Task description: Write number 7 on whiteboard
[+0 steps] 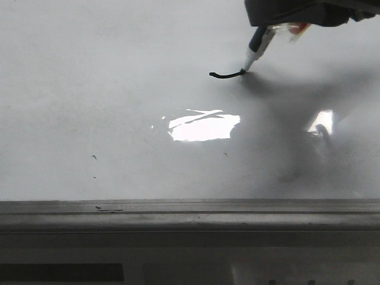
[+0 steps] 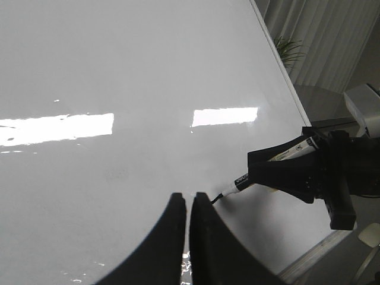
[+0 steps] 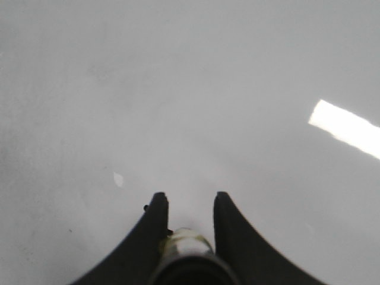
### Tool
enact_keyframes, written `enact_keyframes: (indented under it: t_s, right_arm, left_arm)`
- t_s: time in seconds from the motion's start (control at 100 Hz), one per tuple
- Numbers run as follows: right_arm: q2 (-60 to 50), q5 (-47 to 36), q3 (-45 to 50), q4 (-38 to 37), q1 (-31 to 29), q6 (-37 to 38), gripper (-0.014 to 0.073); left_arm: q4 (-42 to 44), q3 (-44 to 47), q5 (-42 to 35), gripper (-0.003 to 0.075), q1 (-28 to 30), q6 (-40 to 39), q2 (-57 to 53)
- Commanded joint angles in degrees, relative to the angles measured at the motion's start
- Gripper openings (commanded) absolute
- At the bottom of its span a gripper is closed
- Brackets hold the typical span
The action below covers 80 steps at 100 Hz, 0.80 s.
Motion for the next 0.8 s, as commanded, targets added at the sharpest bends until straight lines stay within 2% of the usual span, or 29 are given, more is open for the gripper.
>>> enact_keyframes:
  t_s: [0.0,0.08,0.21,0.47,0.54,0.79]
  right_arm:
    - [-1.0,-5.5,-0.7,5.0,-0.9,-6.1,-0.0053]
    - [-1.1,-6.6,-0.7,9.0,-0.9,-9.8,-0.0053]
    - [-1.1,-5.9,-0.7,9.5,-0.9,-10.4,-0.0053]
    - [-1.1,11.2,1.2,21.2,-0.8,-12.6,-0.0053]
    - [-1.1,10.9,2.8,24.6,-0.2,-12.6,-0.0053]
    - [-1.1,8.4,5.8,26.0,1.5,-12.6,-0.0053]
  left_arm:
    - [-1.3,-1.4,1.9,-0.0020,-0.5,-0.4,0.4]
    - [-1.3,-1.4,1.9,-0.0020,-0.5,-0.4,0.4]
    - [-1.3,-1.4,1.9,-0.0020,-0.5,-0.4,0.4]
    - [-1.3,-1.4,1.9,-0.0020,-0.5,-0.4,0.4]
    - [-1.3,-1.4,1.9,-0.0020,-0.5,-0.4,0.4]
    - [-1.3,-1.4,1.9,-0.0020,-0.5,-0.4,0.4]
